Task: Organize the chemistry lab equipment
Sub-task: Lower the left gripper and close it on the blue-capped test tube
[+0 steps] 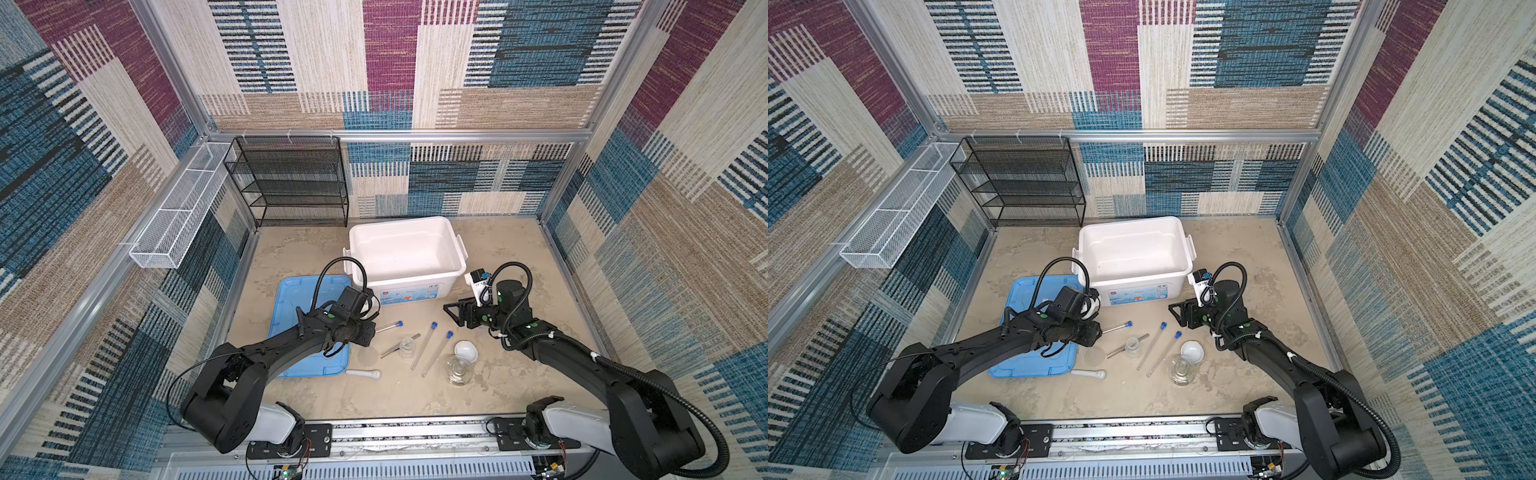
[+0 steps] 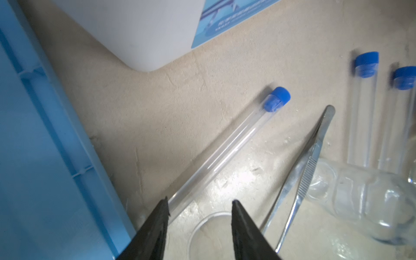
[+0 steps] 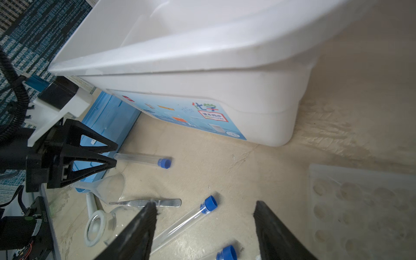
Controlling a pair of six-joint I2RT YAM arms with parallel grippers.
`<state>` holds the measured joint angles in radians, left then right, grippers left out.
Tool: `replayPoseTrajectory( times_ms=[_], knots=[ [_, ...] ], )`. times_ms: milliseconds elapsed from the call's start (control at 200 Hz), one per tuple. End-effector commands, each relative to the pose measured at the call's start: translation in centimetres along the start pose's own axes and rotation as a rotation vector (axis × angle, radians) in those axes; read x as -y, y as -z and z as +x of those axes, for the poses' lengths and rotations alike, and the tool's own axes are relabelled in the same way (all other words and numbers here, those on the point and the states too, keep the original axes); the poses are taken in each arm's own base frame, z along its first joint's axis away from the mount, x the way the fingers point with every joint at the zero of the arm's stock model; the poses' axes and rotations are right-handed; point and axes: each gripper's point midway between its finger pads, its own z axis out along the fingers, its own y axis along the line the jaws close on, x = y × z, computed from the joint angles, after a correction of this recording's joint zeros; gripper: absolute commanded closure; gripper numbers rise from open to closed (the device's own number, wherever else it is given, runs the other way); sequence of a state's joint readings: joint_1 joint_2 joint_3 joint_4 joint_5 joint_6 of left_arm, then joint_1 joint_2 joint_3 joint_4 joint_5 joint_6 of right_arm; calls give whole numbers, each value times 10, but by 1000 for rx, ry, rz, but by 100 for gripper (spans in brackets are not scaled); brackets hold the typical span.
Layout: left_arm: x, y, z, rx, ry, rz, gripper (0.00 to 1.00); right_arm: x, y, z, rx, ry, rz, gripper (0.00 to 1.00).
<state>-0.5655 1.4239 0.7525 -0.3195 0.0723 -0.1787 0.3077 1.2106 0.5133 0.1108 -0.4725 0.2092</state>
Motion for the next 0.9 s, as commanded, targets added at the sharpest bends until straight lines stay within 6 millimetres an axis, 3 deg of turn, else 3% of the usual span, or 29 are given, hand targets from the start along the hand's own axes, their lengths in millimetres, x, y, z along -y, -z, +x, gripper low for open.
replayPoseTrajectory(
  times_ms=[0, 321, 616, 896],
  knots=[
    [3, -2, -5, 2, -37, 16, 52, -6, -3, -12, 36, -4, -32, 29],
    [3, -7, -25, 38, -28, 20, 50, -11, -21, -24, 45, -26, -82, 29],
    [3, -11, -47, 60, -50, 48, 49, 0, -42, -36, 37, -50, -58, 30],
    [5, -18, -36, 27, -97, 75, 51, 15, -57, -46, 63, -83, -5, 31]
  ],
)
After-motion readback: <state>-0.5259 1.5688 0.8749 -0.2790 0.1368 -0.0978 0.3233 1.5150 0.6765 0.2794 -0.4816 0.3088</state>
